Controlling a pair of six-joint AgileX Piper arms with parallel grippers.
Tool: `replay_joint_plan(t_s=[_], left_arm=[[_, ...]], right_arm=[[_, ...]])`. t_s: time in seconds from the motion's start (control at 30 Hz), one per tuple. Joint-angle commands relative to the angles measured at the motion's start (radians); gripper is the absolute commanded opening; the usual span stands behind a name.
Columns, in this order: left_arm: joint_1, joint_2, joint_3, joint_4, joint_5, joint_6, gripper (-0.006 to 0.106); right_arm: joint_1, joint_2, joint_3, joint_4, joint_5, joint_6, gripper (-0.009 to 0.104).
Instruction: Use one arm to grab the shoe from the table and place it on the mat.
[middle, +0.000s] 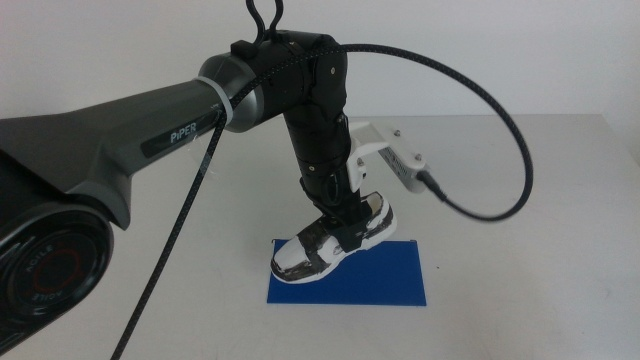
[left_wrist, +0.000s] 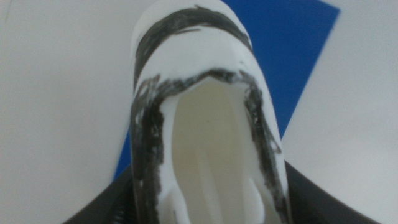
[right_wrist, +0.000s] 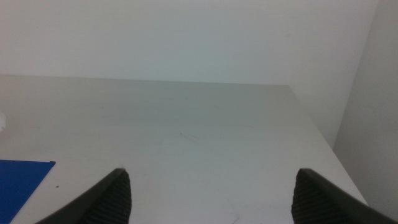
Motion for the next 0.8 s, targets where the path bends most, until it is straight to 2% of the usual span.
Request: replay_joint_plan(t_s=[0.0, 0.13, 0.3, 0.77], left_arm=[[-0.006, -0.065, -0.035, -0.038, 0.091, 0.128, 0.015], [-0.006, -0.064, -0.035, -0.039, 0.091, 0.335, 0.015], [-0.007, -0.055, -0.035, -0.039, 0.091, 0.474, 0.015], [-0.007, -0.045, -0.029, -0.087, 0.089, 0.379, 0.014]], right_arm=[[-0.005, -0.020, -0.010, -0.008, -0.079, -0.013, 0.066], [-0.005, -0.020, -0.010, -0.008, -0.079, -0.013, 0.066], [-0.005, -0.020, -0.010, -0.008, -0.079, -0.013, 0.066], [-0.005, -0.020, -0.010, -0.008, -0.079, -0.013, 0.066]])
